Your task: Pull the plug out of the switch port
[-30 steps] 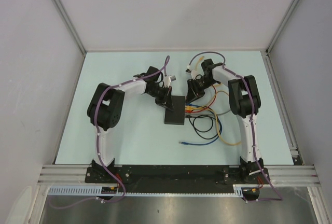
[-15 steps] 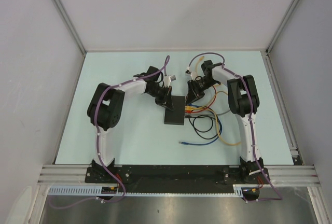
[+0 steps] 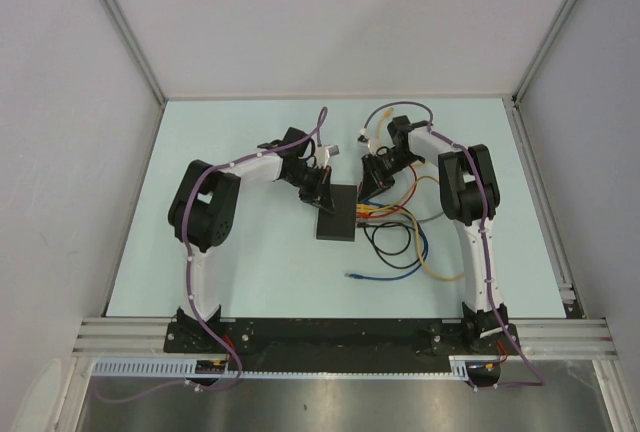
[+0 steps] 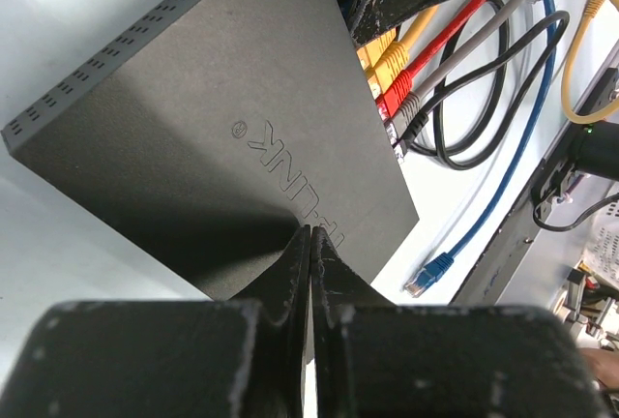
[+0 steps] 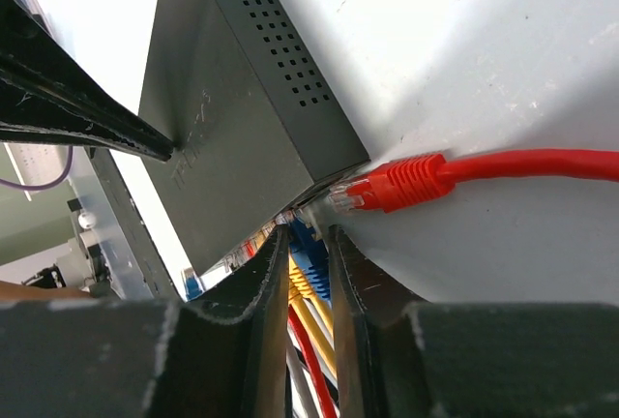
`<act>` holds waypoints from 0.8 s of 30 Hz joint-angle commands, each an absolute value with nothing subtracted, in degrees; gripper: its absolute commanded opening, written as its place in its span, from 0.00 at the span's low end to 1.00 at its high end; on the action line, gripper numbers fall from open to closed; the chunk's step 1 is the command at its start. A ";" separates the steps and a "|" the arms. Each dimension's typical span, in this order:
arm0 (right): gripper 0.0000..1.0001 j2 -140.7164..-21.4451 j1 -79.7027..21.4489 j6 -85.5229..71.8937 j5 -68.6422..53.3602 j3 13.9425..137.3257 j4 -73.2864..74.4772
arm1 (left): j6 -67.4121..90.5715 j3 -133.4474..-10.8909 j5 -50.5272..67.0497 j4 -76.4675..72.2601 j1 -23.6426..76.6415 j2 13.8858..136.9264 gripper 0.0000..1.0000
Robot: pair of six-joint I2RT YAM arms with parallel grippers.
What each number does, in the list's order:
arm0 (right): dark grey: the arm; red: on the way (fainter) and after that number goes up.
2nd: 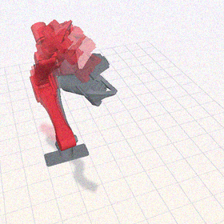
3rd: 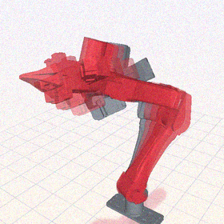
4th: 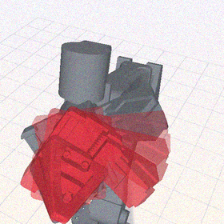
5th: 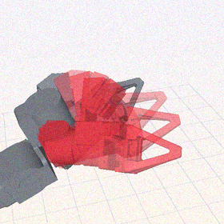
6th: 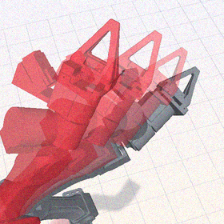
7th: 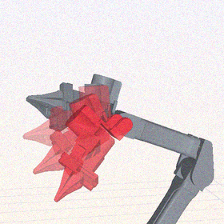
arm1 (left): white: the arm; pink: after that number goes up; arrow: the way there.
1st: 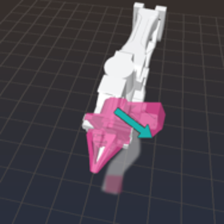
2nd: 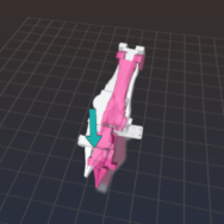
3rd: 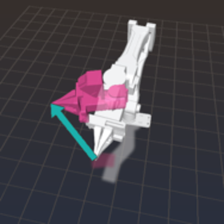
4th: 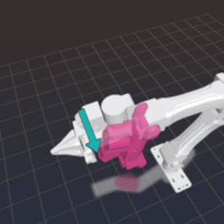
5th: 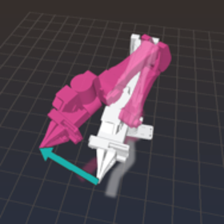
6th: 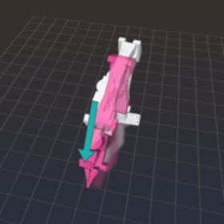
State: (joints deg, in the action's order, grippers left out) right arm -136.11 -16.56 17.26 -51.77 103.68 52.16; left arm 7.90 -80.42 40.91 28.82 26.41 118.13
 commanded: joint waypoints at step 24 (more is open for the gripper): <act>0.00 -143.35 -15.91 47.11 -54.32 122.87 85.61 | 4.39 -78.66 35.07 29.44 27.42 118.39 0.03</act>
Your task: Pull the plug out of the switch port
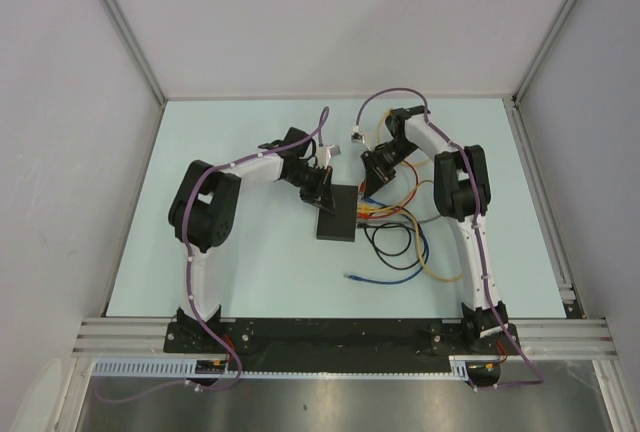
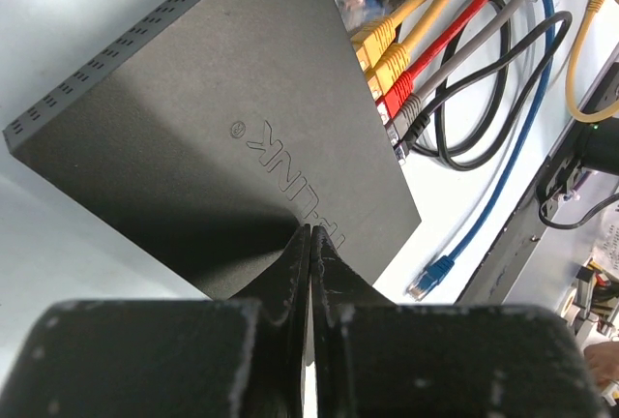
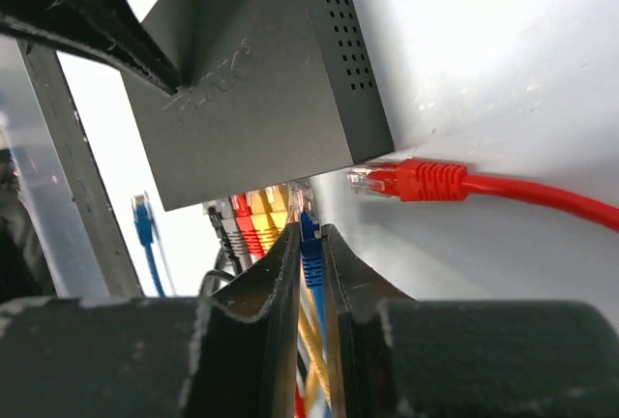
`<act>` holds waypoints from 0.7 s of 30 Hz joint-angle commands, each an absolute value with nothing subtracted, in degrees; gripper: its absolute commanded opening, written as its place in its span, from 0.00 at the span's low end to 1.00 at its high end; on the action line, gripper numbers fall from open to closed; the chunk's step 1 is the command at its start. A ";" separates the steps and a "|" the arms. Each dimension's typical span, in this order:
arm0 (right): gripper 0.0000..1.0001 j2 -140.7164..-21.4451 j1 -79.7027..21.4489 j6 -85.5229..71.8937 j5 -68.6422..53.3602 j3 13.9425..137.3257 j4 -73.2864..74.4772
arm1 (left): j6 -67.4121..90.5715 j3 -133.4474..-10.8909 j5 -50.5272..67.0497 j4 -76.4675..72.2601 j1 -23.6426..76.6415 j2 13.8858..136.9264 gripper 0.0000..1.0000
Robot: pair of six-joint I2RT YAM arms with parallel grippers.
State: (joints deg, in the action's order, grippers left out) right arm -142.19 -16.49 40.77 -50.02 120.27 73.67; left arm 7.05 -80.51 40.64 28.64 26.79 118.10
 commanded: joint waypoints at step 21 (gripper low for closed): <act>0.00 -134.13 -12.48 36.21 -35.16 116.11 72.51 | 3.69 -80.51 34.98 29.97 27.95 119.27 0.02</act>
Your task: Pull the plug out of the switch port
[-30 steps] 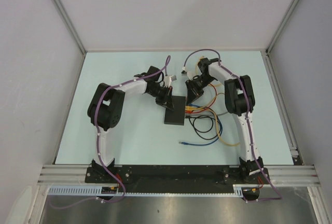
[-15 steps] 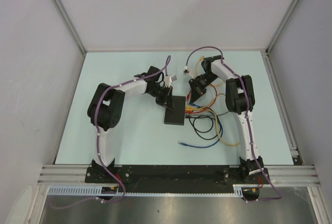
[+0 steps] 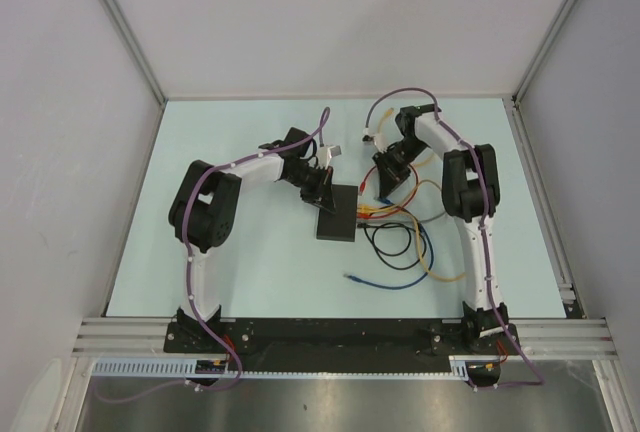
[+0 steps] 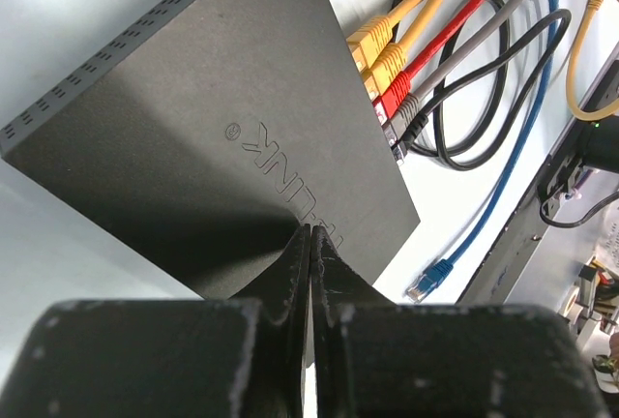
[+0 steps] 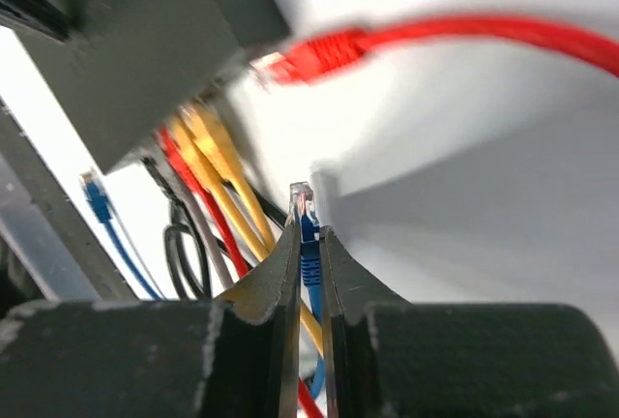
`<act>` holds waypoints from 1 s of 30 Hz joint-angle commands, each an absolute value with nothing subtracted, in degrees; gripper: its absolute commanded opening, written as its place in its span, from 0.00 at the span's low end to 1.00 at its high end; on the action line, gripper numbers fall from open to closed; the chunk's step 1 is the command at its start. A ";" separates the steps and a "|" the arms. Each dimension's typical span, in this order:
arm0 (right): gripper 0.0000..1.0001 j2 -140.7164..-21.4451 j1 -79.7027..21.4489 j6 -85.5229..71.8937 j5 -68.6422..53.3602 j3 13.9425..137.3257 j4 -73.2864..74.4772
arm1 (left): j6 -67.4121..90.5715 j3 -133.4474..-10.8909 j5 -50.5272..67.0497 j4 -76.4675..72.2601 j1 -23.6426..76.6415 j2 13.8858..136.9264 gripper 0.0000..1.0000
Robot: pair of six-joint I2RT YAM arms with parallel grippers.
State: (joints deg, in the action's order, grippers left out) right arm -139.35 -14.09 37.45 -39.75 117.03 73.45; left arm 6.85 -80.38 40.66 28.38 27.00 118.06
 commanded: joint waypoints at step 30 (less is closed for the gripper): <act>0.41 -105.39 -13.09 34.63 -38.23 87.05 56.17 | 0.18 -80.24 33.57 30.76 29.36 117.16 0.02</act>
